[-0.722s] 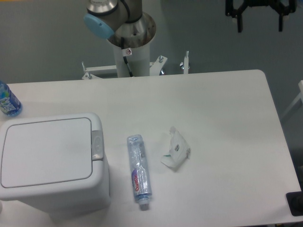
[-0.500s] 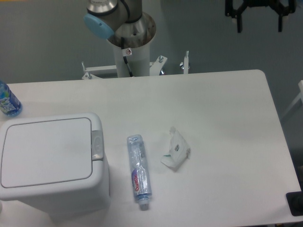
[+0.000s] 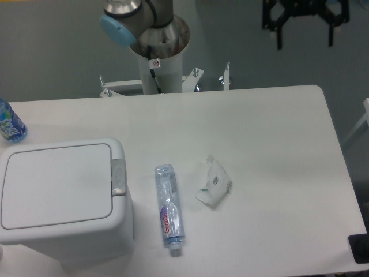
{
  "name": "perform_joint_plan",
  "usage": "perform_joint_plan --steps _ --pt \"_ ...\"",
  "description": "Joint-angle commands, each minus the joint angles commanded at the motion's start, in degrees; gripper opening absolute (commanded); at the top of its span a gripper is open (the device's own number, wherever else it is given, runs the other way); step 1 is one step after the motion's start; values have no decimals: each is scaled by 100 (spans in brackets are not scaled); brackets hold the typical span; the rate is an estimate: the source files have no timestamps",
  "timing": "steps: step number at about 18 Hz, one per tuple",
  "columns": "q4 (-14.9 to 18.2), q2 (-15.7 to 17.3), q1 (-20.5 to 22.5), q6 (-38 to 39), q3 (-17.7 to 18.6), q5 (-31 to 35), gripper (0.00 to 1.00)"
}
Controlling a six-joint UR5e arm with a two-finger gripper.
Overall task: Open the trash can
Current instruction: 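Move the gripper down toward the grey button on the trash can lid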
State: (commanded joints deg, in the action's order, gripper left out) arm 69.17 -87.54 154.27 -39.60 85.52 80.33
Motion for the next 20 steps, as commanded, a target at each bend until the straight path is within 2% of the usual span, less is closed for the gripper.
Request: perform_joint_plan --steps 4,7,10,12,17,20 --pt "-141 -281 -852 1856 0 -18 100" --pt "-159 -527 -1328 2578 -26 -210 100" --pt "-167 -817 -1469 3097 -53 -850 100" --pt "-386 -966 -1505 3388 -53 -1343 100" --pt "-773 -1248 -1653 3845 -44 -1713 100" --pt "-993 -1301 -1733 4056 -26 -1723 100"
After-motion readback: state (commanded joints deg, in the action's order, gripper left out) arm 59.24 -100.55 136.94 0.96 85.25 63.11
